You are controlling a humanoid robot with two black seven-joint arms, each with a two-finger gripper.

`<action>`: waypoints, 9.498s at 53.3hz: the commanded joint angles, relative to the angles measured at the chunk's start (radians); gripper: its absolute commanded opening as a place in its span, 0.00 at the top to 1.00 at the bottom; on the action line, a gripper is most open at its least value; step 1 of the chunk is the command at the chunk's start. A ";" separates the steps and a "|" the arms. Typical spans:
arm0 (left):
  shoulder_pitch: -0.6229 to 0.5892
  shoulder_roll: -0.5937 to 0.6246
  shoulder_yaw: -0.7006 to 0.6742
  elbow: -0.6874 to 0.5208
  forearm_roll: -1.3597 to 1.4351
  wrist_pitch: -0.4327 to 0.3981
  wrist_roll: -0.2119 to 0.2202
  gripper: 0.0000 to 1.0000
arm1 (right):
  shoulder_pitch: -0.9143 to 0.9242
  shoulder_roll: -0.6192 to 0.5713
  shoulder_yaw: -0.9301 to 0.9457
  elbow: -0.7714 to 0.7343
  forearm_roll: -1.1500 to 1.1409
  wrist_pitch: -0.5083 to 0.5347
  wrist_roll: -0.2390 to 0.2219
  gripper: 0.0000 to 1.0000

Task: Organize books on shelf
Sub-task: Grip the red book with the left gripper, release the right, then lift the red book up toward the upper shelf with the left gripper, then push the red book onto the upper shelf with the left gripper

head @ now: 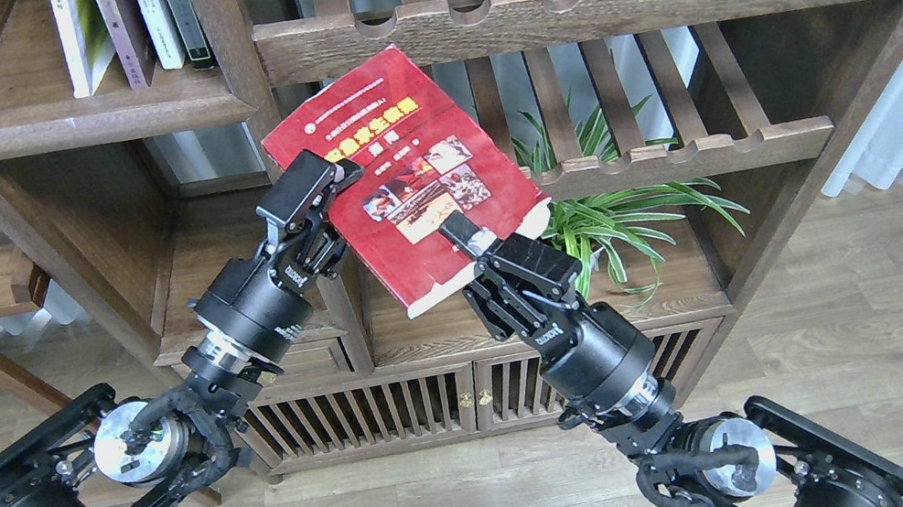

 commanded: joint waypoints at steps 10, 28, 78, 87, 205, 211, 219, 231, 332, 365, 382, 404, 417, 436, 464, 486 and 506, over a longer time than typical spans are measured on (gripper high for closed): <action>-0.003 0.008 0.008 0.000 0.006 0.000 0.000 0.95 | -0.012 0.005 0.052 -0.001 0.001 0.000 0.012 0.22; -0.035 0.020 0.005 -0.001 0.110 0.000 -0.004 0.99 | -0.014 0.027 0.196 -0.061 0.041 0.000 0.035 0.15; -0.192 0.050 -0.137 -0.001 0.262 0.000 -0.003 1.00 | 0.001 0.027 0.201 -0.210 0.000 0.000 0.034 0.11; -0.209 0.082 -0.254 -0.001 0.270 0.000 -0.003 1.00 | 0.003 0.025 0.201 -0.214 -0.002 0.000 0.033 0.11; -0.164 0.675 -0.619 0.161 0.610 0.000 -0.043 1.00 | 0.100 0.129 0.130 -0.297 -0.056 0.000 0.032 0.09; -0.147 0.671 -0.616 0.166 0.644 0.000 -0.070 1.00 | 0.100 0.129 0.130 -0.300 -0.056 0.000 0.032 0.09; -0.136 0.623 -0.598 0.166 0.693 0.000 -0.119 1.00 | 0.098 0.129 0.129 -0.303 -0.057 0.000 0.032 0.09; -0.130 0.498 -0.598 0.192 0.846 0.071 -0.205 1.00 | 0.098 0.129 0.129 -0.311 -0.057 0.000 0.032 0.09; -0.479 0.074 -0.295 0.826 1.201 0.142 -0.459 1.00 | 0.098 0.129 0.127 -0.311 -0.053 0.000 0.033 0.06; -0.535 0.033 -0.223 0.964 1.201 0.136 -0.459 0.99 | 0.095 0.129 0.127 -0.311 -0.053 0.000 0.032 0.06; -0.537 0.025 -0.206 0.971 1.199 0.137 -0.459 0.96 | 0.095 0.129 0.126 -0.311 -0.053 0.000 0.032 0.06; -0.537 -0.003 -0.216 0.954 1.162 0.140 -0.459 0.75 | 0.095 0.129 0.126 -0.311 -0.054 0.000 0.032 0.06; -0.538 -0.001 -0.223 0.941 1.158 0.134 -0.459 0.71 | 0.098 0.129 0.124 -0.314 -0.056 0.000 0.032 0.06; -0.529 0.016 -0.242 0.915 1.150 0.128 -0.459 0.71 | 0.103 0.129 0.124 -0.326 -0.057 0.000 0.032 0.06; -0.554 0.007 -0.292 0.862 1.150 0.130 -0.459 0.67 | 0.103 0.129 0.124 -0.328 -0.057 0.000 0.032 0.06; -0.563 -0.007 -0.421 0.743 1.110 0.124 -0.459 0.67 | 0.103 0.129 0.124 -0.334 -0.057 0.000 0.032 0.06; -0.420 -0.003 -0.464 0.514 0.842 0.005 -0.459 0.67 | 0.113 0.129 0.124 -0.337 -0.057 0.000 0.032 0.06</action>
